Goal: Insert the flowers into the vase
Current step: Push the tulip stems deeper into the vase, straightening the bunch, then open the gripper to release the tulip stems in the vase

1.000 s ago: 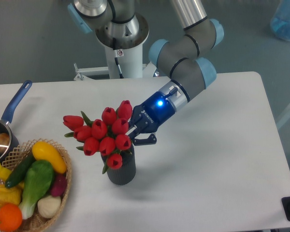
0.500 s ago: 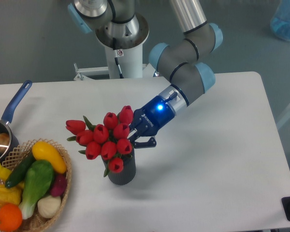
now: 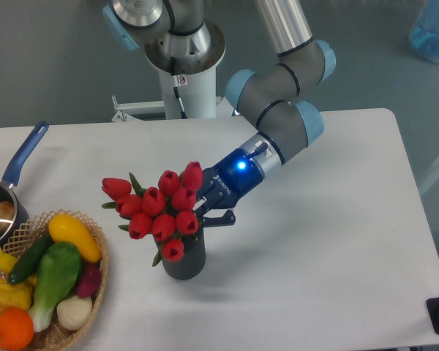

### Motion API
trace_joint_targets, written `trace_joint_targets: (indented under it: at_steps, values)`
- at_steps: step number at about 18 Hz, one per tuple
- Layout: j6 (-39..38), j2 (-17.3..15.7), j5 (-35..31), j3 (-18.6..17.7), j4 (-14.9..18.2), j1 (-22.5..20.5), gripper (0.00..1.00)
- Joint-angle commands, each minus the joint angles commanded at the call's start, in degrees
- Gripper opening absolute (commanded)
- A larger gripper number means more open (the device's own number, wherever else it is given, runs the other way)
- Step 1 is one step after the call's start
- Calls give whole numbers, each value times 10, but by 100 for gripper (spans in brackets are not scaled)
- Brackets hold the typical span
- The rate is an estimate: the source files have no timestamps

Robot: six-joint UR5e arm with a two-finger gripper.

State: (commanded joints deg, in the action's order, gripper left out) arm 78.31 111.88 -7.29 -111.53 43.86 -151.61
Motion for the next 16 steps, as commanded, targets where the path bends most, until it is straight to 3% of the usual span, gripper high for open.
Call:
trace_joint_targets:
  at_steps: [8, 16]
  values:
    - [7, 1, 0, -5, 0, -2, 24]
    - [31, 1, 14, -13, 0, -9, 37]
